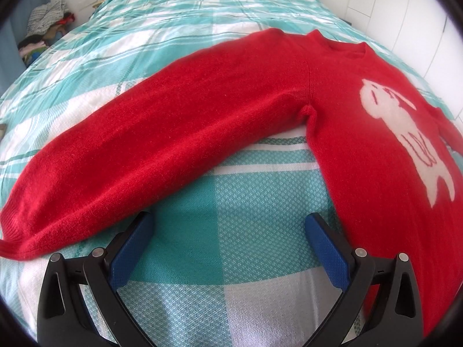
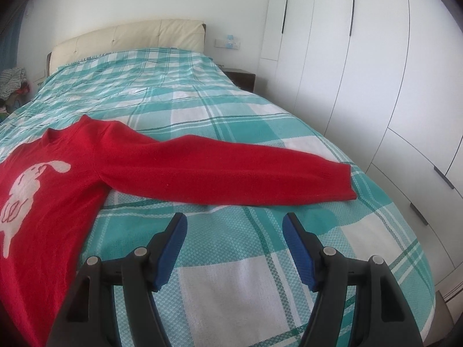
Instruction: Fold small clothes
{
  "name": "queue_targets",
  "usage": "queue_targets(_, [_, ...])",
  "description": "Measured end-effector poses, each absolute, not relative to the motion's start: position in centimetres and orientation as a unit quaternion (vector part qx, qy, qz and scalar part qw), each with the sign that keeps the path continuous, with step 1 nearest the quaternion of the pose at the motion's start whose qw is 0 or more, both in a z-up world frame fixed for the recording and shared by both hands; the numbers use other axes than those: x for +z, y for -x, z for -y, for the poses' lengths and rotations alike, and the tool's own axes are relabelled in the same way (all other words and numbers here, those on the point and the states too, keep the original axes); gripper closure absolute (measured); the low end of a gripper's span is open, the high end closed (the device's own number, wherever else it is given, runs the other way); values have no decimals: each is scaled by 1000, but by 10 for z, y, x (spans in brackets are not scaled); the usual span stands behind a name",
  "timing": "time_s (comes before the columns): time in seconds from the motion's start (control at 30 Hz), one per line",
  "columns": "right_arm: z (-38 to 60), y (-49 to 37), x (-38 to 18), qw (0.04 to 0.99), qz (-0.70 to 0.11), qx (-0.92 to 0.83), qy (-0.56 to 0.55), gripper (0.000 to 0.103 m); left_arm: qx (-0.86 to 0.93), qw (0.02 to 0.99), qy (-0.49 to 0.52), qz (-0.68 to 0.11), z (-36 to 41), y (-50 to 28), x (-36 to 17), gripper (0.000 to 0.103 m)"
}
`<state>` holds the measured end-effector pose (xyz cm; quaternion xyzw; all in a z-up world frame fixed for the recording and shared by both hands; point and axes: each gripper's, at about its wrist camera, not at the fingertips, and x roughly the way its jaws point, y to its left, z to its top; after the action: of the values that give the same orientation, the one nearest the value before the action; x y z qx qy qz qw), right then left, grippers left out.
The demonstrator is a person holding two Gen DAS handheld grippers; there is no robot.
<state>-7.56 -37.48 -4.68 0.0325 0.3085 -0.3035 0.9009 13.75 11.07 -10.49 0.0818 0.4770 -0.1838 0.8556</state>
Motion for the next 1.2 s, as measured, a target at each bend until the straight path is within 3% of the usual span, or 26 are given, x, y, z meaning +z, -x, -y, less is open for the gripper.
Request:
queue_targets(0.67, [396,104,-23,916,-265,-261,-148,30,-183,856,-82,-477,-110,-138,-104,0])
queue_targets(1.2, [386,112,-10,925,-254,-220,-177,29,-182,856,-83,-476,-110,-137,-105,0])
